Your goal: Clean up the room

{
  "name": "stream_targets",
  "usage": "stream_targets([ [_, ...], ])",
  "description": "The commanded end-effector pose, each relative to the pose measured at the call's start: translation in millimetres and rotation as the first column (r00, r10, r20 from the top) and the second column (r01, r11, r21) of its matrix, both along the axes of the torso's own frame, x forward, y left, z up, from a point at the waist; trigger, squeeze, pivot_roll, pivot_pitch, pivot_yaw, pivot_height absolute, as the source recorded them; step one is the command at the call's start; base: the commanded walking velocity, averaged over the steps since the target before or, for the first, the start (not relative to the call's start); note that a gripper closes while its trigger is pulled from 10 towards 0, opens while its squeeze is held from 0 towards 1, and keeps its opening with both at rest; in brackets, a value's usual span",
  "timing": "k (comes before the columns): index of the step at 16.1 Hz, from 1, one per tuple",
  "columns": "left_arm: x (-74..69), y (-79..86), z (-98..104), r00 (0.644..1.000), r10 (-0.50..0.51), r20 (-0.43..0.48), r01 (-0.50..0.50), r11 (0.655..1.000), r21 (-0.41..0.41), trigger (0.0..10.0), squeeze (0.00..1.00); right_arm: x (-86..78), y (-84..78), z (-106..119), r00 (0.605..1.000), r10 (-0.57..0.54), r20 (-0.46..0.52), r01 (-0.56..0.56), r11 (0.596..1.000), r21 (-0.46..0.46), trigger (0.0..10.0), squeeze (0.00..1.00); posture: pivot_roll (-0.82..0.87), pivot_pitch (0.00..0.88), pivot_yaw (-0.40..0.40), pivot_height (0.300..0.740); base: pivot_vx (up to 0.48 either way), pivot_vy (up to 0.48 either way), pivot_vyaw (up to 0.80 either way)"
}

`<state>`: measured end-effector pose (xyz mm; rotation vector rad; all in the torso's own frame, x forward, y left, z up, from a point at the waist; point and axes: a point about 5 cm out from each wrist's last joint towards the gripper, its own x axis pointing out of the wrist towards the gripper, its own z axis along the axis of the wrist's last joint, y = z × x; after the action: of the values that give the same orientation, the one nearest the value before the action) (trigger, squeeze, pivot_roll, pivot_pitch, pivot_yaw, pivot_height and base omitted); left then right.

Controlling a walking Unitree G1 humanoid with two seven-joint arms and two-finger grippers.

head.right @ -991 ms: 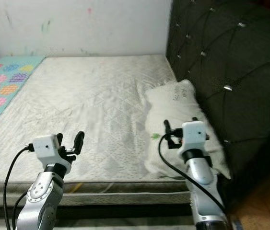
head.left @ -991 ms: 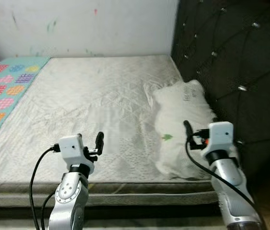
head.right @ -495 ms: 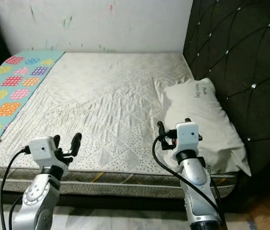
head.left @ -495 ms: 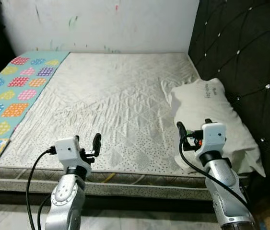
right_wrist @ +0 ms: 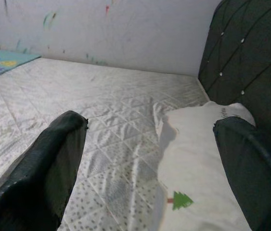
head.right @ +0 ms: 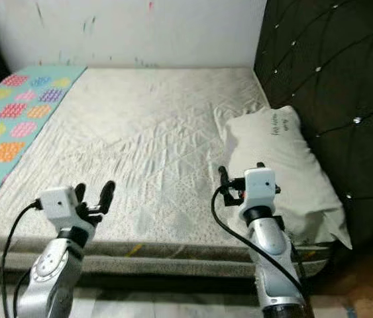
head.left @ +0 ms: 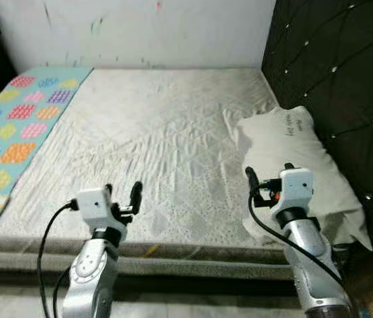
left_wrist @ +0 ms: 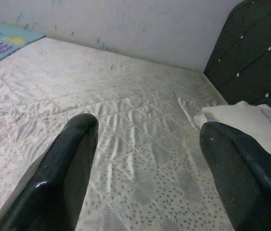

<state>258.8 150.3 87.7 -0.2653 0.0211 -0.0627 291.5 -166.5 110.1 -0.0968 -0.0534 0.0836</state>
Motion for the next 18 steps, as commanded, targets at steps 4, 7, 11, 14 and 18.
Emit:
stream_targets([
  [4,0.3,-1.3,2.9,1.0,-0.016,0.004,0.016,1.0,-0.006,10.0,0.0,1.2,-1.4,2.5,1.0,-0.009,0.012,0.009,1.0,-0.004,10.0,0.0,-0.18,0.0,0.058,0.74,0.289,0.0,-0.45],
  [7,0.8,-1.3,2.2,1.0,-0.005,-0.008,0.005,1.0,-0.004,10.0,0.0,1.2,-0.9,2.1,1.0,-0.01,0.013,0.01,1.0,-0.002,10.0,0.0,-0.18,0.0,0.061,0.74,0.175,0.0,-0.13],
  [11,2.8,-0.3,1.6,1.0,0.006,-0.017,-0.006,1.0,-0.014,10.0,0.0,1.3,-1.2,1.1,1.0,-0.013,0.012,0.013,1.0,-0.001,10.0,0.0,-0.18,0.0,0.063,0.74,0.0,0.0,0.0],
  [14,3.4,-2.0,2.4,1.0,-0.005,-0.013,0.005,1.0,-0.017,10.0,0.0,1.1,-1.7,0.8,1.0,-0.016,0.01,0.016,1.0,-0.001,10.0,0.0,-0.18,0.0,0.065,0.74,0.0,0.281,-0.53],
  [18,4.1,-2.3,1.9,1.0,-0.006,-0.016,0.005,1.0,-0.023,10.0,0.0,1.4,-2.5,0.5,1.0,-0.019,0.01,0.019,1.0,-0.008,10.0,0.0,-0.19,0.0,0.065,0.74,0.0,0.476,-0.8],
])
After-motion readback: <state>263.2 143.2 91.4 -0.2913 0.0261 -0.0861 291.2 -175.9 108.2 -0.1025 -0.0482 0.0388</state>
